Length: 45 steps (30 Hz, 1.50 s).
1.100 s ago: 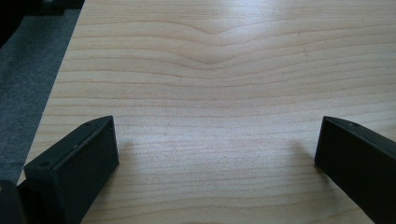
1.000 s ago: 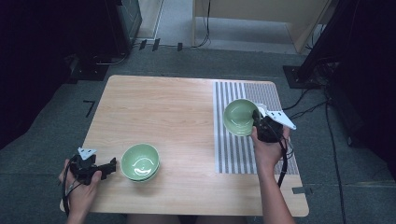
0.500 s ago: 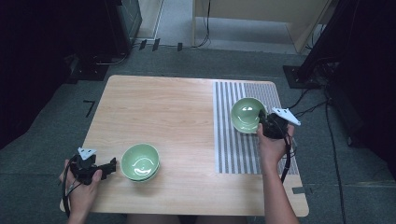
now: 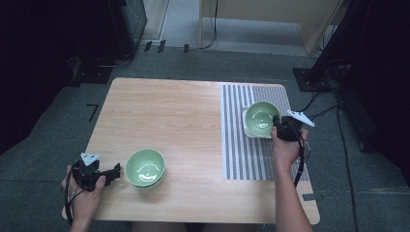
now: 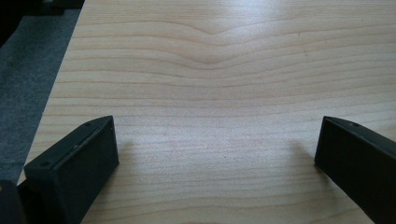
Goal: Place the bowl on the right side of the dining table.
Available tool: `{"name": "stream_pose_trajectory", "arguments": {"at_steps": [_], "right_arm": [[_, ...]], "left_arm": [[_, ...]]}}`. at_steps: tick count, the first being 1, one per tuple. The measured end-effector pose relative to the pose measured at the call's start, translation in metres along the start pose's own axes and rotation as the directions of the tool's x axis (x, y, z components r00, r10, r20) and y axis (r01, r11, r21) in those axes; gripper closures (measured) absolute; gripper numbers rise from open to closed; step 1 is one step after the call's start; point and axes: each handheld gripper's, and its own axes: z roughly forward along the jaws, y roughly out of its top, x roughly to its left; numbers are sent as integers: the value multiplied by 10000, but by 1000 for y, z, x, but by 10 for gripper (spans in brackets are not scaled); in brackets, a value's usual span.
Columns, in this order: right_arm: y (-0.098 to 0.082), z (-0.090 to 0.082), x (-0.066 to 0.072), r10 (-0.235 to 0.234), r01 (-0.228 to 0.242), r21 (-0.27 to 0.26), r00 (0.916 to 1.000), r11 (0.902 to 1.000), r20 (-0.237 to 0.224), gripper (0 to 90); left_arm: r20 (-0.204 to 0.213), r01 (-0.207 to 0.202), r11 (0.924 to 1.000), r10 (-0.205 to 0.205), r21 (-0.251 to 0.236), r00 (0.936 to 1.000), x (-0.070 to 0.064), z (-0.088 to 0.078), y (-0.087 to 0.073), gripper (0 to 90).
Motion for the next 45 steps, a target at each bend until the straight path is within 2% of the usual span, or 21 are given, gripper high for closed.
{"name": "stream_pose_trajectory", "arguments": {"at_steps": [6, 11, 14, 20, 23, 24, 25, 31, 33, 38, 43, 44, 45], "right_arm": [[0, 19, -8, 159, -176, 543, 9994, 9984, 324, 846], [-2, 28, -12, 218, -246, 825, 9992, 9963, 348, 846], [-6, 36, -14, 281, -332, 1172, 9986, 9926, 444, 846], [-8, 43, -17, 565, -612, 1498, 9978, 9868, 360, 846], [-10, 46, -19, 632, -706, 1648, 9968, 9838, 495, 846], [-10, 48, -22, 853, -920, 1723, 9953, 9807, 459, 846], [-10, 48, -22, 853, -920, 1723, 9953, 9807, 459, 846], [-6, 53, -28, 1579, -1627, 2188, 9867, 9621, 395, 836], [-6, 53, -29, 1660, -1696, 2190, 9855, 9609, 345, 831], [-3, 58, -31, 2108, -2132, 2297, 9769, 9496, 353, 824], [-4, 60, -32, 2262, -2306, 2281, 9730, 9459, 459, 808], [-4, 61, -34, 2513, -2546, 2339, 9669, 9383, 441, 793], [-4, 61, -35, 2539, -2571, 2331, 9662, 9378, 441, 792]], "left_arm": [[-3, -8, 10000, 8, 5, 10000, 0, 0, 0, 0], [-3, -6, 10000, 6, 4, 10000, 0, 0, 0, 0], [-3, -6, 10000, 6, 8, 10000, 0, 0, 0, 0], [12, -35, 10000, 35, 14, 10000, 0, 0, 0, 0], [14, -38, 10000, 38, 14, 10000, 0, 0, 1, 0], [15, -38, 10000, 38, 14, 10000, 0, 0, 1, 0], [15, -38, 10000, 38, 14, 10000, 0, 0, 1, 0], [9, -40, 10000, 40, 18, 10000, 0, 0, 1, 0], [13, -44, 10000, 44, 18, 10000, 0, 0, 1, 0], [15, -37, 10000, 37, 14, 10000, 0, 0, 1, 0], [11, -44, 10000, 44, 22, 10000, 0, 0, 1, 0], [10, -41, 10000, 41, 18, 10000, 0, 1, 1, 0], [11, -41, 10000, 40, 12, 10000, 0, 1, 1, 0]]}}
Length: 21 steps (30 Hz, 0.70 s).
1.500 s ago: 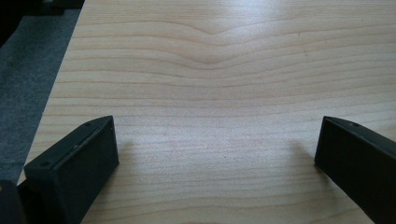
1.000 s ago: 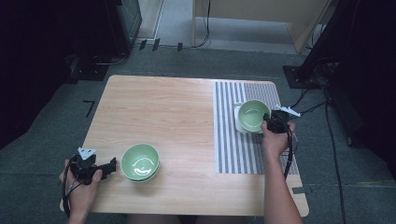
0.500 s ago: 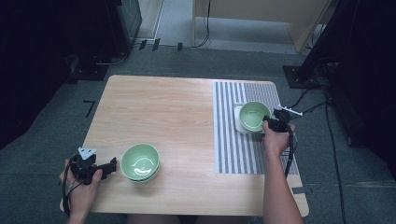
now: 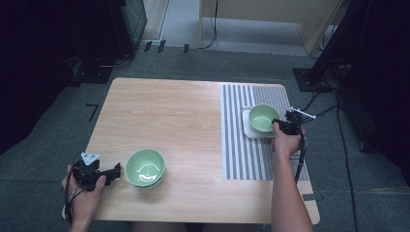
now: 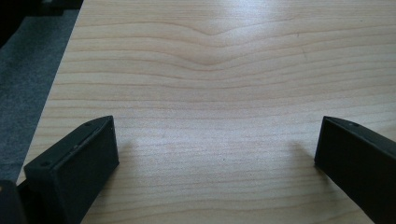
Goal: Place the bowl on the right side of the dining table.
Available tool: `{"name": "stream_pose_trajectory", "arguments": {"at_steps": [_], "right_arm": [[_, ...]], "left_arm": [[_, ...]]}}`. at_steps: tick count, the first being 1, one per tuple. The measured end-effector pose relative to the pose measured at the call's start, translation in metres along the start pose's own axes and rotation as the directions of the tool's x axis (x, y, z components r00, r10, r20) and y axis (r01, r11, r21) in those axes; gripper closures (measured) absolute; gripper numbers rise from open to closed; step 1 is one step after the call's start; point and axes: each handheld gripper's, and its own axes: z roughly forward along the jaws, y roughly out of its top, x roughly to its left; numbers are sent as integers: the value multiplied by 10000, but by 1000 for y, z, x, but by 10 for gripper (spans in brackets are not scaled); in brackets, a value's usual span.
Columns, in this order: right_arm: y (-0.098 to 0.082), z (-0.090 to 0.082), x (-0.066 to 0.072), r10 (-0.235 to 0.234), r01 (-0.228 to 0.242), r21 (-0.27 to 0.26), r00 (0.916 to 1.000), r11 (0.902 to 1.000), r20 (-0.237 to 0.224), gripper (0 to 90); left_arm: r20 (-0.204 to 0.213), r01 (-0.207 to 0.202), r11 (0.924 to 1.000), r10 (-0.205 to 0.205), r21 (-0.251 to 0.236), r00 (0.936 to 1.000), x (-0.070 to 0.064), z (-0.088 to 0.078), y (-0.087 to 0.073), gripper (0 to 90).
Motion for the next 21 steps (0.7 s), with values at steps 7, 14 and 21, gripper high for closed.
{"name": "stream_pose_trajectory", "arguments": {"at_steps": [7, 14, 21], "right_arm": [[0, -1, -3, -75, 75, 17, 9999, 10000, 121, 830], [1, 2, -2, -6, 5, 59, 9999, 10000, 163, 827], [1, 1, -4, 79, -76, 93, 9993, 9999, -372, 715]], "left_arm": [[2, 1, 10000, -1, 1, 10000, 0, 0, 0, 0], [1, 3, 10000, -3, 0, 10000, 0, 0, 0, 0], [1, 1, 10000, -1, -5, 10000, 0, 0, 0, 0]]}}
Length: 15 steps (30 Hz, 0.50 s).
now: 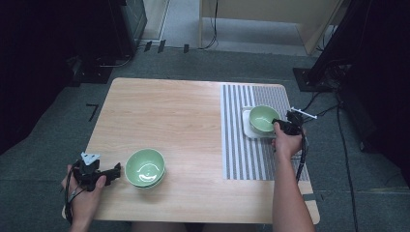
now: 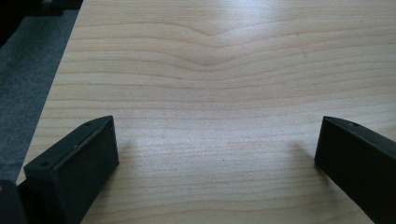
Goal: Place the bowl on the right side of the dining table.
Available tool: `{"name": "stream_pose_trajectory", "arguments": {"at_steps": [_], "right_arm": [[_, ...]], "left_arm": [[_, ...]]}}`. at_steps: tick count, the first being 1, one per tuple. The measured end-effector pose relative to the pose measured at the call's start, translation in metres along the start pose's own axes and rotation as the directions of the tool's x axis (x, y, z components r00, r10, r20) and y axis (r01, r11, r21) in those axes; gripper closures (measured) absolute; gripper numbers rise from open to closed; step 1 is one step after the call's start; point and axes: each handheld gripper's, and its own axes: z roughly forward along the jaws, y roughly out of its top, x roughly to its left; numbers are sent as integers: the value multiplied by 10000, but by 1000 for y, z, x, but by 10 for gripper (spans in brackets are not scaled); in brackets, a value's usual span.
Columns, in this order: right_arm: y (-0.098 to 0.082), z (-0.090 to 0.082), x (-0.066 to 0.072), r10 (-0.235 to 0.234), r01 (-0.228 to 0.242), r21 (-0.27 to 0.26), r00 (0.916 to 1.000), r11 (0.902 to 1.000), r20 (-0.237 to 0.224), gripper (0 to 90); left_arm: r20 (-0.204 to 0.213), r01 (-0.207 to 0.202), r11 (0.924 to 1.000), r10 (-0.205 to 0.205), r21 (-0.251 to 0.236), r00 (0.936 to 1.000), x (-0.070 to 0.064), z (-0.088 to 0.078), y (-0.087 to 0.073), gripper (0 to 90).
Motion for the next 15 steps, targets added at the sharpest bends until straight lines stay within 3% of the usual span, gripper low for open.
{"name": "stream_pose_trajectory", "arguments": {"at_steps": [1, 2, 3, 6, 7, 9, 11, 12, 14, 15], "right_arm": [[0, 0, 0, 0, 0, 0, 10000, 10000, 0, 715], [0, -1, 0, -73, 72, -37, 9997, 10000, -250, 598], [0, -1, 1, -165, 163, -52, 9995, 9999, -284, 565], [-1, -6, 4, -859, 852, -392, 9962, 9956, -166, 445], [-1, -6, 4, -859, 852, -392, 9962, 9956, -166, 445], [-1, -14, 9, -1390, 1368, -922, 9901, 9863, -177, 278], [-1, -16, 10, -1382, 1337, -1080, 9898, 9851, -350, 260], [0, -21, 11, -1570, 1538, -1229, 9875, 9804, -163, 275], [0, -22, 12, -1570, 1539, -1220, 9875, 9805, -161, 279], [0, -27, 11, -1677, 1616, -1286, 9851, 9784, -378, 299]], "left_arm": [[0, 0, 10000, 0, 0, 10000, 0, 0, 0, 0], [0, 0, 10000, 0, 0, 10000, 0, 0, 0, 0], [-1, 1, 10000, -1, 0, 10000, 0, 0, 0, 0], [0, -1, 10000, 1, 1, 10000, 0, 0, 0, 0], [0, -1, 10000, 1, 1, 10000, 0, 0, 0, 0], [-2, 0, 10000, 0, 3, 10000, 0, 0, 0, 0], [-1, -1, 10000, 1, 4, 10000, 0, 0, 0, 0], [3, -1, 10000, 1, 4, 10000, 0, 0, 0, 0], [0, -2, 10000, 2, 4, 10000, 0, 0, 0, 0], [14, -17, 10000, 17, 1, 10000, 0, 0, 0, 0]]}}
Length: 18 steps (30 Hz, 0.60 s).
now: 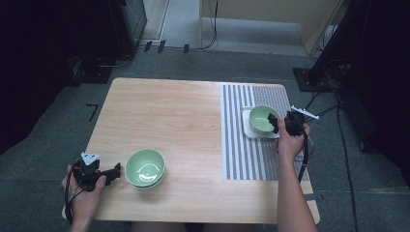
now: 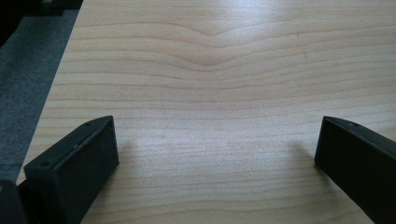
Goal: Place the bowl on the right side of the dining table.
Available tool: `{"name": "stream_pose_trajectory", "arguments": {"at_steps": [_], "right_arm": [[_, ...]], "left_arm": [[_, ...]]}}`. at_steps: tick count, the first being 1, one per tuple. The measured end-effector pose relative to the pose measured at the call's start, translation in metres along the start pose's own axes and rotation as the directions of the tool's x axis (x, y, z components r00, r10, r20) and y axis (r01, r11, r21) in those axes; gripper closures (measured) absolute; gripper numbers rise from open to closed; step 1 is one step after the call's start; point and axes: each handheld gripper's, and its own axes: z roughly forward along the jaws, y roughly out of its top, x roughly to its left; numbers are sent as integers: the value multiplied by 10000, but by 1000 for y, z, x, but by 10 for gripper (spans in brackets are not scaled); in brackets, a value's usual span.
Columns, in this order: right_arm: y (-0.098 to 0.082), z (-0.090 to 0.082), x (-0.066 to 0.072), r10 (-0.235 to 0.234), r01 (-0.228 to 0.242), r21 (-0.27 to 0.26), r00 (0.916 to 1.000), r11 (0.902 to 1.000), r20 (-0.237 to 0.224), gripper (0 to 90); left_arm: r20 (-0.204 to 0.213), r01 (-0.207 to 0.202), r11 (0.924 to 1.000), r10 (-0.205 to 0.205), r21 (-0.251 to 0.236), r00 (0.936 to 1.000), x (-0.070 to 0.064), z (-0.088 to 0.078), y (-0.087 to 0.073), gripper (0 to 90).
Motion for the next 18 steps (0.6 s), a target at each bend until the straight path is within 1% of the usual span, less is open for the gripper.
{"name": "stream_pose_trajectory", "arguments": {"at_steps": [1, 2, 3, 4, 5, 6, 7, 8, 10, 12, 14, 16, 17, 18], "right_arm": [[0, 0, 0, 0, 0, 0, 10000, 10000, 0, 299], [0, -2, 0, -19, 18, -82, 10000, 10000, -95, 316], [0, -4, 0, -34, 31, -174, 9999, 9998, -153, 309], [0, -8, -1, -58, 48, -297, 9995, 9995, -326, 304], [0, -8, -1, -58, 48, -297, 9995, 9995, -326, 304], [-1, -11, -1, -143, 121, -439, 9986, 9990, -518, 301], [-1, -11, -1, -143, 121, -439, 9986, 9990, -518, 301], [-2, -14, -2, -217, 187, -552, 9983, 9983, -545, 301], [-3, -16, -2, -234, 201, -558, 9980, 9982, -583, 301], [-5, -19, -2, -368, 338, -606, 9981, 9976, -503, 300], [-7, -24, -3, -395, 355, -567, 9968, 9978, -700, 285], [-7, -26, -4, -464, 420, -599, 9962, 9973, -731, 277], [-9, -29, -4, -569, 527, -578, 9957, 9969, -731, 250], [-9, -29, -4, -569, 527, -578, 9957, 9969, -731, 250]], "left_arm": [[0, 0, 10000, 0, 0, 10000, 0, 0, 0, 0], [5, -7, 10000, 7, 0, 10000, 0, 0, 0, 0], [3, -9, 10000, 9, -4, 10000, 0, 0, 0, 0], [3, -8, 10000, 8, 0, 10000, 0, 0, 0, 0], [3, -8, 10000, 8, 0, 10000, 0, 0, 0, 0], [3, -8, 10000, 8, -3, 10000, 0, 0, 0, 0], [3, -8, 10000, 8, -3, 10000, 0, 0, 0, 0], [5, -8, 10000, 8, -4, 10000, 0, 0, 0, 0], [6, -10, 10000, 10, -3, 10000, 0, 0, 0, 0], [2, -12, 10000, 12, -2, 10000, 0, 0, 0, 0], [2, -9, 10000, 9, -4, 10000, 0, 0, 0, 0], [4, -9, 10000, 9, 0, 10000, 0, 0, 0, 0], [3, -12, 10000, 12, -1, 10000, 0, 0, 0, 0], [3, -12, 10000, 12, -1, 10000, 0, 0, 0, 0]]}}
